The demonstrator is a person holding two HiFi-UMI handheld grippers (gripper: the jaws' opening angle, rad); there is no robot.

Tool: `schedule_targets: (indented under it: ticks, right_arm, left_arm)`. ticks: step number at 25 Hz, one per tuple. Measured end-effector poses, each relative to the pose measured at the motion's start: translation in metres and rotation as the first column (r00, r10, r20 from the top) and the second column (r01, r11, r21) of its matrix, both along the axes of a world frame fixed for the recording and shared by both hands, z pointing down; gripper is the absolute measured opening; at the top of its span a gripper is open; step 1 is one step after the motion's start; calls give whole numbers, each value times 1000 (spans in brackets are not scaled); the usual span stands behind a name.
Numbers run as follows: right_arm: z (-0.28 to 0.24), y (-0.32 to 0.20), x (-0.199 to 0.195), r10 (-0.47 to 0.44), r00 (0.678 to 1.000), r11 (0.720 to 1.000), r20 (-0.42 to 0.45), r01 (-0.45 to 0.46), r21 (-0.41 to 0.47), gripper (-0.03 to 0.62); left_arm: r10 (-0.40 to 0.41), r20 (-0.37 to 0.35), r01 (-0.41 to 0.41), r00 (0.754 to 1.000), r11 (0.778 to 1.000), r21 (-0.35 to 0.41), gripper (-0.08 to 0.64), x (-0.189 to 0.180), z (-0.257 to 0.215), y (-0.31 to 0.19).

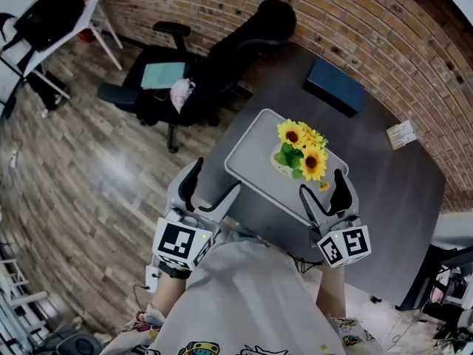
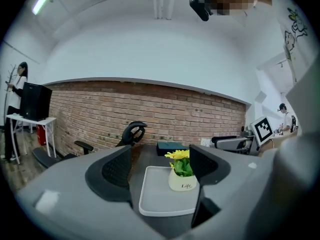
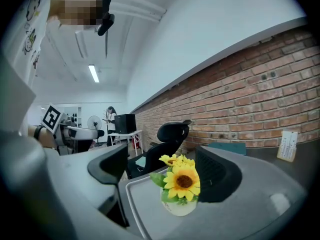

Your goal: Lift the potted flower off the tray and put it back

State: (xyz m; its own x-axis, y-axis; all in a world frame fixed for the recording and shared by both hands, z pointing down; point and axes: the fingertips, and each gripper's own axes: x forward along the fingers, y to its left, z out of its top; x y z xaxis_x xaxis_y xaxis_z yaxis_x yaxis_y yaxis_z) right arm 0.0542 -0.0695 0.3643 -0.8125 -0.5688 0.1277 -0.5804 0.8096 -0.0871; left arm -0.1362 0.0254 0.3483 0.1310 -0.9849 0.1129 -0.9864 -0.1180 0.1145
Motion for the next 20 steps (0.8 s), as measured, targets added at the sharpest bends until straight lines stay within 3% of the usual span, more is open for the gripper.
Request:
schedule_targets:
  ticks: [11,20]
  right_arm:
    - [0,-18,44,135,991,991,21,-134,-13,425]
    - [0,-15,64,250,968,968,28,-249,-28,425]
  left_arm:
    - [208,6,-207,978,978,-17,376,39,-2,-67]
    - [392,14,-391,920,919,-44,382,70,1,-104]
